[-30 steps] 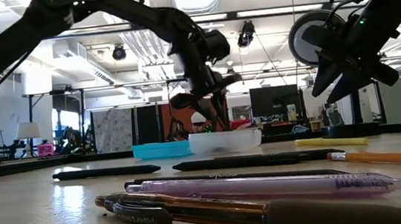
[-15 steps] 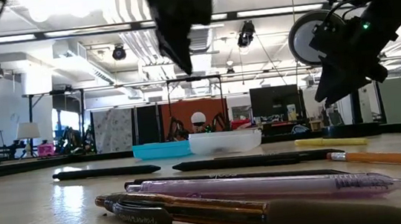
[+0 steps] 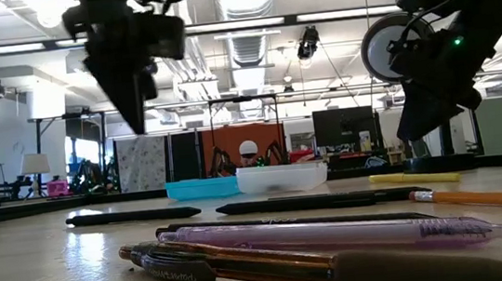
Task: Pick & place school supplies into a supply box
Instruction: Put the black pen into the blue supply box
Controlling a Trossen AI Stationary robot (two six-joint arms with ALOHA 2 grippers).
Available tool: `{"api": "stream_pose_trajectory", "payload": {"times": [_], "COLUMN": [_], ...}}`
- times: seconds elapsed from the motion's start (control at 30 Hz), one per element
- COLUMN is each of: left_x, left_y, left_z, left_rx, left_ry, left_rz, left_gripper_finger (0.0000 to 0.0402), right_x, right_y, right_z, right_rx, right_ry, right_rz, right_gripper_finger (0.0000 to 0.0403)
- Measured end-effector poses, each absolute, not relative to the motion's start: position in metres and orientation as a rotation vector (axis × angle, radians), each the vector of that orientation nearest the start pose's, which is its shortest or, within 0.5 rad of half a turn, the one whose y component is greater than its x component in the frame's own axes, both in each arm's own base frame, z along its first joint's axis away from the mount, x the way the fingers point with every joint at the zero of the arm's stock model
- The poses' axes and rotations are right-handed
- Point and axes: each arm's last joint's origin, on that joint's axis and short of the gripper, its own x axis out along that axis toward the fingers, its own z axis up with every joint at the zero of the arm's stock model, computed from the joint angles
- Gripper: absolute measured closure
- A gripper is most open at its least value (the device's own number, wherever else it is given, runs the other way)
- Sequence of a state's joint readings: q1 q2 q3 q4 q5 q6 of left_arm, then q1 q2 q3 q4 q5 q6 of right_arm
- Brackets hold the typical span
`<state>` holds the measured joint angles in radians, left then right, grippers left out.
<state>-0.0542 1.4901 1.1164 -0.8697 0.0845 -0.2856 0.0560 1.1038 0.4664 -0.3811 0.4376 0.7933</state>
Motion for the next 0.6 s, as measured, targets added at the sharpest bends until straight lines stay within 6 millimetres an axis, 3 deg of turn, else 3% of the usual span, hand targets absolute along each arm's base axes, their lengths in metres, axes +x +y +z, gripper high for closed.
{"api": "stream_pose_trajectory", "payload": {"times": [0.33,0.6], "left_x": [0.262,0.285], "left_y": [-0.025,-0.032], "left_z": [0.213,0.191], "left_rx": [-0.221,-0.195], "left_ry": [1.335,1.169], "left_rz": [0.030,-0.033], "left_gripper_finger": [0.0294,0.0294], "right_x": [0.184,0.184], "right_y": [-0.002,-0.002], "right_z": [0.160,0.159], "right_rx": [0.477,0.486], "right_ry": [0.802,0.802], "right_rz": [-0.708,-0.709], "right_gripper_finger": [0.0220,0.0220]}}
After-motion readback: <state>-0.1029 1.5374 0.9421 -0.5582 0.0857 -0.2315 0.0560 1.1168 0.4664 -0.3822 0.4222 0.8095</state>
